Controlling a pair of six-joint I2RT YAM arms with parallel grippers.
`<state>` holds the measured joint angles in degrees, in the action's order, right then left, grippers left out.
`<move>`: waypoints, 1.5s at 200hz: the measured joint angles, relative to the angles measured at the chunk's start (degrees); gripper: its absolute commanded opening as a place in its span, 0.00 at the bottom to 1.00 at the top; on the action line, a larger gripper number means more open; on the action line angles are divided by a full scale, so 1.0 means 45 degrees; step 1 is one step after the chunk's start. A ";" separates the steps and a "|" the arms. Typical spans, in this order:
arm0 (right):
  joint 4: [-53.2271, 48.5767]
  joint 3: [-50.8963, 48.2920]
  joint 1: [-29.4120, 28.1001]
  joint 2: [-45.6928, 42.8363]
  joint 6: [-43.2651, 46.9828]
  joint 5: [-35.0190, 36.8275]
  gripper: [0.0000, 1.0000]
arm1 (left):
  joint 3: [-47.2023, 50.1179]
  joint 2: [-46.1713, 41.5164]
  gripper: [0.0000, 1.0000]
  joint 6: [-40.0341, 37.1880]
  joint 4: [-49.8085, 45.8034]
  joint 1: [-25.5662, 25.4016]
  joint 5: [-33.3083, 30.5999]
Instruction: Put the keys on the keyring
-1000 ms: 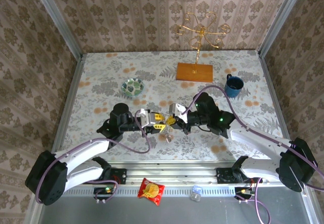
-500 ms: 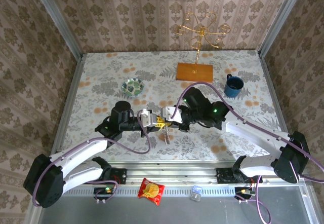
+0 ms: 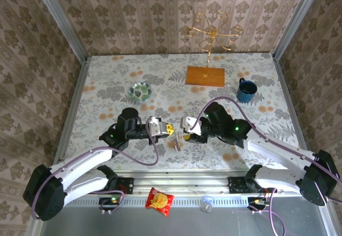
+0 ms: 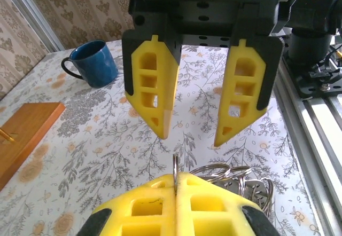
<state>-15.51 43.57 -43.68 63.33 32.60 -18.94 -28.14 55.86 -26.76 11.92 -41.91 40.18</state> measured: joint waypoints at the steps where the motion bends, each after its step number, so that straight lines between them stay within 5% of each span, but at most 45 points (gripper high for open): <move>1: 0.0015 -0.0024 0.0000 -0.0019 -0.0019 0.0015 0.41 | 0.0000 -0.0005 0.00 -0.0010 0.0000 -0.0010 -0.0015; 95: 0.1443 -0.0248 -0.0019 -0.0374 -0.0685 0.0117 0.37 | 0.0107 -0.0146 0.00 -0.1088 0.0058 -0.0695 -0.1554; 204: 0.3167 -0.1044 -0.0257 -0.1457 -0.3706 0.0359 0.32 | 0.0165 -0.2103 0.00 0.5275 -0.0855 0.0131 -0.5401; 250: 0.4682 -0.1054 -0.1462 0.0437 -0.5236 0.0515 0.31 | 0.0087 -0.4284 0.00 0.6416 -0.2812 0.1209 -0.8102; 300: 0.6164 0.0525 -0.3347 0.5498 -0.6989 0.2220 0.33 | -0.0097 -0.6363 0.00 0.7378 -0.5338 0.2535 -1.1710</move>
<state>12.23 45.93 -58.74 88.07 1.15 -8.95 -28.58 27.22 6.44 -12.10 -30.50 -12.51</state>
